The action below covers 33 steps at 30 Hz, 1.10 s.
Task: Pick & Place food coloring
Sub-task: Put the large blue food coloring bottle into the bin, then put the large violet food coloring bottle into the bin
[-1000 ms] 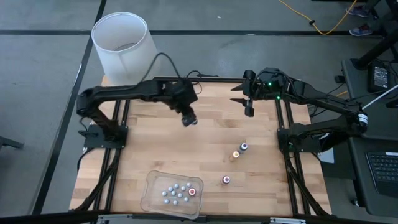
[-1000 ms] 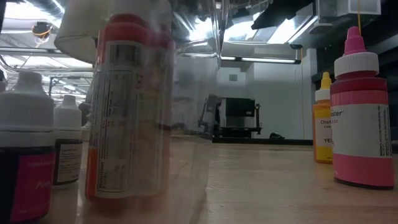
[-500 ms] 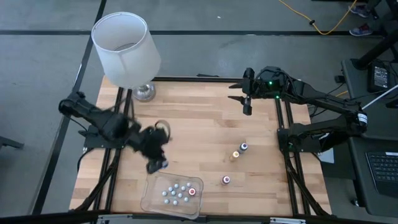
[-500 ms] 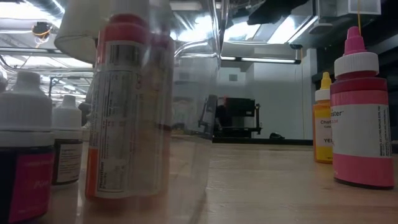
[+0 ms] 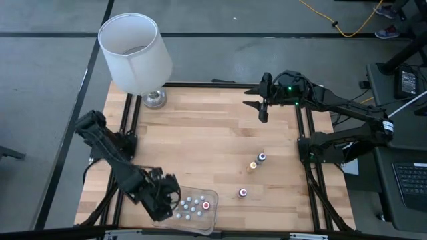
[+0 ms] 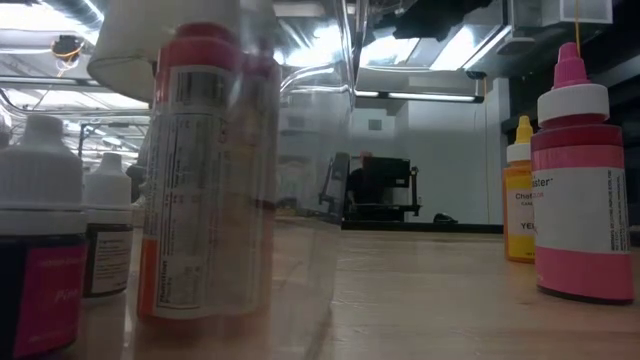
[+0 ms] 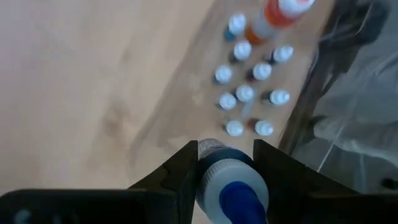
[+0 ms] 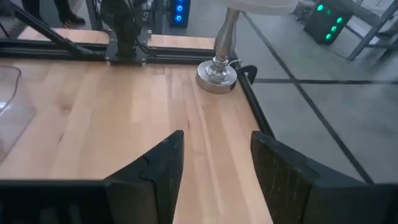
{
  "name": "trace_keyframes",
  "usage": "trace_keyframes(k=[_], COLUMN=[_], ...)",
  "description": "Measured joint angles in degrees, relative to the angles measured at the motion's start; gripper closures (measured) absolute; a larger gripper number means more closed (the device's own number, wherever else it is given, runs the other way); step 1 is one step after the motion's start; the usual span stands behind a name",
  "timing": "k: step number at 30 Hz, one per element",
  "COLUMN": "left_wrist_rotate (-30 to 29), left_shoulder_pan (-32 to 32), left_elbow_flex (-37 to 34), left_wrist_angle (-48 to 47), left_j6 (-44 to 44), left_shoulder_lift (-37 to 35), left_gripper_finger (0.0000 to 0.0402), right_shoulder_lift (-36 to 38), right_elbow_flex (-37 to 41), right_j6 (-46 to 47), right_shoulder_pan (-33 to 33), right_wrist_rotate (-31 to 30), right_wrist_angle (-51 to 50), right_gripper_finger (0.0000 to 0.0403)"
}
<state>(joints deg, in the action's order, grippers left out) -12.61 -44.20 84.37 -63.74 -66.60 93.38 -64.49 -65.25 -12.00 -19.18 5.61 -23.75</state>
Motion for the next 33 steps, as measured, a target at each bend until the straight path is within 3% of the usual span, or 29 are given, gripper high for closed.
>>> trace_keyframes(k=[5, 12, 20, 33], left_wrist_rotate=[-0.9, -2.7, -2.7, -1.9], left_shoulder_pan=[-2.0, -2.2, -1.1, 1.7], left_elbow_flex=[-8.5, -14.6, -17.4, -17.4], left_wrist_angle=[12.2, 14.1, 16.7, 17.5], left_j6=[-4.7, -8.6, -7.3, -5.2], left_shoulder_lift=[0.6, 0.6, 0.6, 0.6], left_gripper_finger=[0.0273, 0.0273, 0.0269, 0.0200], right_shoulder_lift=[0.0, 0.0, 0.0, 0.0], right_elbow_flex=[0.0, 0.0, 0.0, 0.0], right_j6=[1.6, 1.7, 1.5, 0.8], right_shoulder_pan=[0.7, 2.9, 4.1, 4.1], right_wrist_rotate=[0.0, 0.0, 0.0, 0.0], right_wrist_angle=[0.0, -0.1, -0.8, -1.4], right_gripper_finger=[0.0215, 0.0215, 0.0215, 0.0215])
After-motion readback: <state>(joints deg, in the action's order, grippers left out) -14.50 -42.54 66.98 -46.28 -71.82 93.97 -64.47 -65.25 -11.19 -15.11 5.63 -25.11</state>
